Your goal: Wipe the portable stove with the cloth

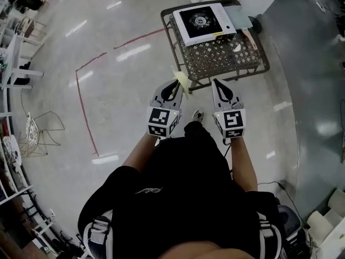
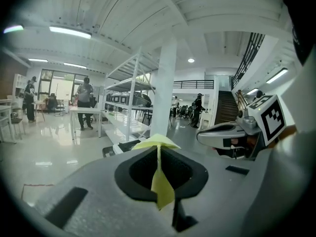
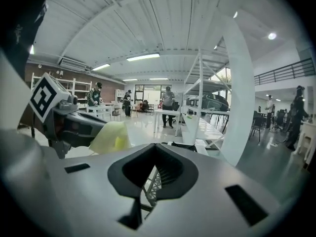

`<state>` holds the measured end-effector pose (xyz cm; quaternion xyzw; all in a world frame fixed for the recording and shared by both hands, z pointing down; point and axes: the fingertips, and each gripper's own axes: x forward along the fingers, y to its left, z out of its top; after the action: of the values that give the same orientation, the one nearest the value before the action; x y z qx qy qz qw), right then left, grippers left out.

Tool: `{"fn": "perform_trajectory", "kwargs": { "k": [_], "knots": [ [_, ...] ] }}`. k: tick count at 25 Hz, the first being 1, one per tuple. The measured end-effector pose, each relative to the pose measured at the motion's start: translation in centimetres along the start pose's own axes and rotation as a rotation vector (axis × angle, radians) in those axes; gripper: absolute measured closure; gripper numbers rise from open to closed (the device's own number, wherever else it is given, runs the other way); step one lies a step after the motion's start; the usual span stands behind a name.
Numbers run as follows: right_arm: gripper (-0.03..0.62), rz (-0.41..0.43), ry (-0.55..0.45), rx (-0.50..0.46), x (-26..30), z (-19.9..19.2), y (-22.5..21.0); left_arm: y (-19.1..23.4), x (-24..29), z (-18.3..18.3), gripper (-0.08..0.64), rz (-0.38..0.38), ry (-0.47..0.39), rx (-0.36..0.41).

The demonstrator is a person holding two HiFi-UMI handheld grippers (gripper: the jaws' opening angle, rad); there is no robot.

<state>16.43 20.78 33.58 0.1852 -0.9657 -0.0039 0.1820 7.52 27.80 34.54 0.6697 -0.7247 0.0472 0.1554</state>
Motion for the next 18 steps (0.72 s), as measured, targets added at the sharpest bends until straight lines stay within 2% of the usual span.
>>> {"fn": "perform_trajectory", "kwargs": {
  "k": [3, 6, 10, 18],
  "knots": [
    [0.588, 0.051, 0.013, 0.013, 1.0, -1.1, -2.7, -0.3, 3.1, 0.9, 0.525, 0.004, 0.014, -0.017],
    [0.588, 0.092, 0.009, 0.021, 2.0, -1.6, -4.1, 0.1, 4.9, 1.3, 0.525, 0.009, 0.037, -0.001],
    [0.588, 0.14, 0.003, 0.042, 3.4, -1.5, -4.1, 1.3, 5.7, 1.1, 0.525, 0.037, 0.069, 0.008],
    [0.586, 0.226, 0.05, 0.039, 7.3, -2.2, -3.5, 2.9, 8.6, -0.9, 0.525, 0.052, 0.118, -0.009]
  ]
}}
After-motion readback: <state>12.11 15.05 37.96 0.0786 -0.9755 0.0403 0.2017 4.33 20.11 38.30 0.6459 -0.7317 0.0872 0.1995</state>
